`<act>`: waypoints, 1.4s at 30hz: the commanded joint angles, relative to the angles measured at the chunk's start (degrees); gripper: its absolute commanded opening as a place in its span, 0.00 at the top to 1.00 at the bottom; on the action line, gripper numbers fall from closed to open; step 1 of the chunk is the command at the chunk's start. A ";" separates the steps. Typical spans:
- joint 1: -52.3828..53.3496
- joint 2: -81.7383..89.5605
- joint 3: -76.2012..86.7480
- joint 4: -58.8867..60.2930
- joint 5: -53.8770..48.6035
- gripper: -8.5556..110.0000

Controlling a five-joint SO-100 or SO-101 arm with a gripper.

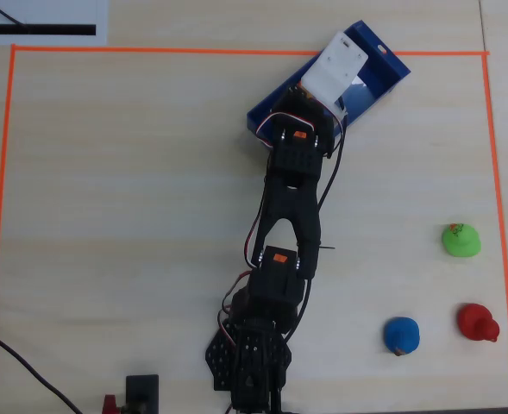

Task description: Grasp yellow duck and put it into box.

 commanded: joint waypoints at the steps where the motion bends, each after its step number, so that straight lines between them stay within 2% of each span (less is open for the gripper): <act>1: 2.55 -1.32 1.41 -8.44 -1.14 0.93; 5: 3.69 -2.55 4.75 -13.01 -1.41 0.91; 11: 5.80 -1.67 4.39 -14.77 -0.53 0.60; 17: 6.50 2.20 2.20 -13.80 1.93 0.56; 20: 6.50 5.01 0.26 -10.46 3.52 0.61; 26: 6.06 21.71 -0.18 1.05 11.69 0.92; 29: 3.52 33.40 3.16 11.87 12.22 0.93; 32: -0.70 47.02 13.97 19.78 10.63 0.93; 42: -12.30 88.77 58.36 34.28 -2.02 0.93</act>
